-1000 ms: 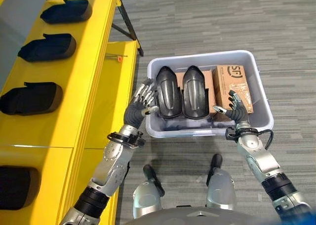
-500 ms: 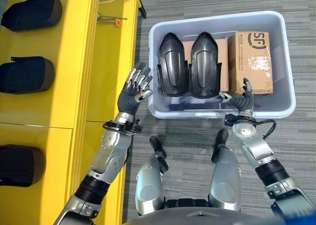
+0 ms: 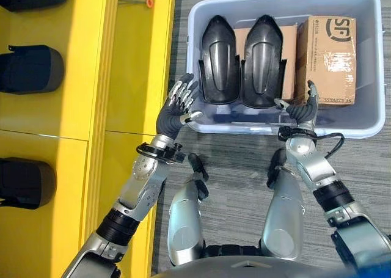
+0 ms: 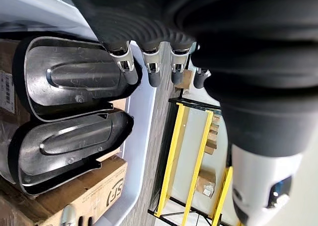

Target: Move parts from the plastic box to the shelf.

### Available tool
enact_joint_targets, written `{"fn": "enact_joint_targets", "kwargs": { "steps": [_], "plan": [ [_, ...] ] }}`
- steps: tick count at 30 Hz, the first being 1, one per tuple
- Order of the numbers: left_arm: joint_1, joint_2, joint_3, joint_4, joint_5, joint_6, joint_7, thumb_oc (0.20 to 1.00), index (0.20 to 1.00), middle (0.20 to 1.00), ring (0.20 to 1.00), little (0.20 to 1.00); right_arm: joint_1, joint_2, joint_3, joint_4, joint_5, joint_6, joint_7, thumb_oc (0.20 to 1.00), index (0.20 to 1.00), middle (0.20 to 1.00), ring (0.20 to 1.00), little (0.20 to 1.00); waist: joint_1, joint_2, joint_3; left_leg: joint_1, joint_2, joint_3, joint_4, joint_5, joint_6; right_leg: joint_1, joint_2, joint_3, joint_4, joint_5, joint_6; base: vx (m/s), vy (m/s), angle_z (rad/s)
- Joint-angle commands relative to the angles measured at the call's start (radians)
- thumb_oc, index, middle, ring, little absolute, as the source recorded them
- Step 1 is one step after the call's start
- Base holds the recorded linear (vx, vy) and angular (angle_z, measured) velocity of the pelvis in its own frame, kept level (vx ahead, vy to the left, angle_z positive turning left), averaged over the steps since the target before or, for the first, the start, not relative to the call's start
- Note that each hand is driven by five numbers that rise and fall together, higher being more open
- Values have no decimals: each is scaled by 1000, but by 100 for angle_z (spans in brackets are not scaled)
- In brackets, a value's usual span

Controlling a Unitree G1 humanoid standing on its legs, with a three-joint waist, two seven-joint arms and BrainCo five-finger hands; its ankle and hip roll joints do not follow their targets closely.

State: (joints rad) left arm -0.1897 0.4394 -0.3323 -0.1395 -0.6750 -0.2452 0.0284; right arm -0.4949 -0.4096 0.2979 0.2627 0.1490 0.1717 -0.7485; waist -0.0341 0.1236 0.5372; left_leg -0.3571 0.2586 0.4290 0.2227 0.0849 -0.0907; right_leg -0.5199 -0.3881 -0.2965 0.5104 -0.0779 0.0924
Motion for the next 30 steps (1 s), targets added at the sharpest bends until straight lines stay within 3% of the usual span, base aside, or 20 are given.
{"fn": "enact_joint_targets", "kwargs": {
  "steps": [1, 8, 16, 17, 20, 27, 30],
  "plan": [
    [4, 34, -8, -129, 39, -17, -24, 1000, 1000, 1000, 1000, 1000, -44, -2, -5, -1, -59, -2, -22, 1000, 1000, 1000, 1000, 1000, 28, -3, -17, -55, -52, -32, 63, -135, 20, -12, 100, -3, 103, -153, -28, -4, 7, 6],
    [-25, 37, -40, -129, 43, -5, -2, 1000, 1000, 1000, 1000, 1000, -131, -48, -35, 24, -236, -54, -74, 1000, 1000, 1000, 1000, 1000, 39, 14, -17, -92, -64, -39, 71, -137, 27, -45, 98, -3, 130, -160, -27, -1, 16, 3],
    [-44, 35, -57, -105, 28, -3, -20, 1000, 1000, 1000, 1000, 1000, -182, -52, -46, 79, -173, 12, -153, 1000, 1000, 1000, 1000, 1000, 46, 31, -17, -104, -70, -37, 77, -142, 28, -63, 92, -3, 147, -170, -30, 0, 4, 0],
    [-48, 34, -71, -98, 41, 4, -28, 1000, 1000, 1000, 1000, 1000, -195, -46, -50, 151, -139, 2, -168, 1000, 1000, 1000, 1000, 1000, 51, 37, -17, -108, -72, -39, 78, -142, 28, -66, 90, -4, 150, -170, -31, 0, 0, 0],
    [-85, 28, -124, -39, 18, -27, -25, 1000, 1000, 1000, 1000, 1000, -276, -36, -44, 434, -43, -116, -131, 1000, 1000, 1000, 1000, 1000, 71, 65, -17, -135, -76, -45, 84, -140, 30, -91, 83, -9, 169, -178, -39, -27, -2, 2],
    [-120, 7, -151, -14, 5, -36, -13, 1000, 1000, 1000, 1000, 1000, -378, -66, -21, 584, -34, -140, -106, 1000, 1000, 1000, 1000, 1000, 90, 94, -17, -159, -82, -54, 96, -140, 25, -123, 66, -13, 209, -197, -51, -11, -1, 2],
    [-126, 6, -157, -6, -3, -37, -10, 1000, 1000, 1000, 1000, 1000, -416, -78, 2, 640, -111, -130, -94, 1000, 1000, 1000, 1000, 1000, 98, 102, -17, -168, -83, -59, 100, -139, 23, -133, 60, -18, 219, -201, -53, -8, -5, 3]
  ]
}}
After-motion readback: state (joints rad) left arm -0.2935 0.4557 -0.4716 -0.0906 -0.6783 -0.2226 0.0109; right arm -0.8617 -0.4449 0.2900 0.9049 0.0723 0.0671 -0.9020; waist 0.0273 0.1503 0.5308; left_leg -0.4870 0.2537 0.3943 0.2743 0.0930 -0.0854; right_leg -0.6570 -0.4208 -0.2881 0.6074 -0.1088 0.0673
